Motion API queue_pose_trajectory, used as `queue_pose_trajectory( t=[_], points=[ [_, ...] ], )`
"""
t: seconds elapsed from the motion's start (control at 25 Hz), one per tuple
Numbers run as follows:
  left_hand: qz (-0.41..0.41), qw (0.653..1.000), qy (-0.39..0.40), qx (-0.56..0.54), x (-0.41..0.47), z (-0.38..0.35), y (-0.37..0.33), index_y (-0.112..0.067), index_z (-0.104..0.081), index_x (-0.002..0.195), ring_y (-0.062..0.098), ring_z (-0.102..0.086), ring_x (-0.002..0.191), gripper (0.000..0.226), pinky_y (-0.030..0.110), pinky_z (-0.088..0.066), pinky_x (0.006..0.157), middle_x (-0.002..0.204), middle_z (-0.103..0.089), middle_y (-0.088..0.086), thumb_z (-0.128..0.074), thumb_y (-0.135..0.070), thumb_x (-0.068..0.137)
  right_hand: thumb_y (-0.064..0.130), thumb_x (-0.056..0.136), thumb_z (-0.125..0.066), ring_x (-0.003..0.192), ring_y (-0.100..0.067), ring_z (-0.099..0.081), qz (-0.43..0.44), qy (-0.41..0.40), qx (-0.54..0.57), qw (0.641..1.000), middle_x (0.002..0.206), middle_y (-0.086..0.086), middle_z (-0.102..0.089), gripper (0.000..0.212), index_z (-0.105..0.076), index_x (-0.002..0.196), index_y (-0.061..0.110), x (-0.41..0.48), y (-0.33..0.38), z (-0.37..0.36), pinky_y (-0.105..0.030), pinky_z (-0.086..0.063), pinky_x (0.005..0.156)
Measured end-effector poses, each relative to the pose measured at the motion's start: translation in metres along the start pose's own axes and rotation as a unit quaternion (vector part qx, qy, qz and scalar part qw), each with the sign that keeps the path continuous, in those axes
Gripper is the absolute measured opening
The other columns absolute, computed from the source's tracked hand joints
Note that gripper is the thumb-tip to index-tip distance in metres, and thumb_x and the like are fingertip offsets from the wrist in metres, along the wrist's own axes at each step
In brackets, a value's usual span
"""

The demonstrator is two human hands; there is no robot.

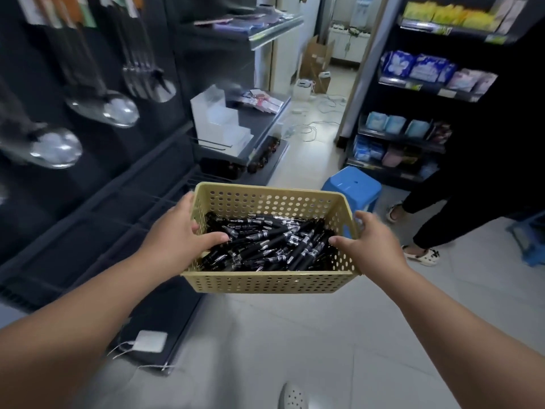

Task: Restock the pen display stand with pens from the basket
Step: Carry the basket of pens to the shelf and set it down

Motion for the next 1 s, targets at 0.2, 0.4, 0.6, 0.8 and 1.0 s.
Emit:
queue_pose_trajectory(
  t=[0.2,0.4,0.6,0.8,1.0],
  points=[
    [0.028,0.997,-0.001,-0.068,0.067,-0.06,-0.077,-0.037,-0.042,0.13,0.015,-0.055,0.098,0.072,0.038,-0.045,0.084,0.098,-0.057,-0.014,-0.08,-0.042,0.07,0.042,0.076,-0.079,0.097,-0.018,-0.061,0.005,0.007,0.021,1.0,0.119,0.002,-0.065,0.064,-0.053,0.132,0.023,0.108,-0.039,0.06,-0.031,-0.046,0.076],
    [0.029,0.99,-0.012,-0.139,0.128,-0.09,-0.126,-0.035,-0.045,0.134,0.014,-0.057,0.088,0.068,0.033,-0.044,0.077,0.092,-0.058,-0.009,-0.079,-0.022,0.076,0.042,0.072,-0.082,0.093,-0.02,-0.063,-0.008,-0.016,0.057,0.998,0.114,0.0,-0.065,0.069,-0.055,0.133,0.023,0.186,-0.058,0.088,-0.033,-0.05,0.075],
    [0.05,0.965,0.021,-0.257,0.206,-0.112,-0.159,-0.033,-0.046,0.138,0.024,-0.067,0.094,0.067,0.044,-0.054,0.085,0.105,-0.068,0.001,-0.065,0.003,0.084,0.04,0.071,-0.083,0.087,-0.022,-0.067,-0.026,-0.035,0.059,0.997,0.113,-0.003,-0.067,0.069,-0.056,0.132,0.022,0.256,-0.07,0.102,-0.036,-0.055,0.074],
    [0.045,0.949,0.048,-0.309,0.305,-0.14,-0.178,-0.034,-0.043,0.14,0.029,-0.066,0.094,0.073,0.051,-0.053,0.088,0.112,-0.068,0.0,-0.054,0.013,0.086,0.034,0.072,-0.083,0.084,-0.021,-0.067,-0.042,-0.055,0.069,0.995,0.101,0.002,-0.068,0.062,-0.058,0.127,0.025,0.345,-0.06,0.111,-0.045,-0.058,0.075],
    [0.036,0.947,0.051,-0.314,0.406,-0.15,-0.215,-0.037,-0.042,0.139,0.023,-0.067,0.089,0.07,0.045,-0.056,0.082,0.113,-0.066,-0.004,-0.054,0.01,0.088,0.035,0.073,-0.083,0.087,-0.02,-0.065,-0.045,-0.074,0.053,0.995,0.1,0.004,-0.065,0.061,-0.057,0.128,0.025,0.446,-0.039,0.123,-0.045,-0.058,0.074]
  ],
)
Point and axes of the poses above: each hand's wrist, its own x-axis towards the middle knuckle, its own z-axis out of the back of the hand, y = z × x, the point moved 2 cm from there along x, towards the middle knuckle
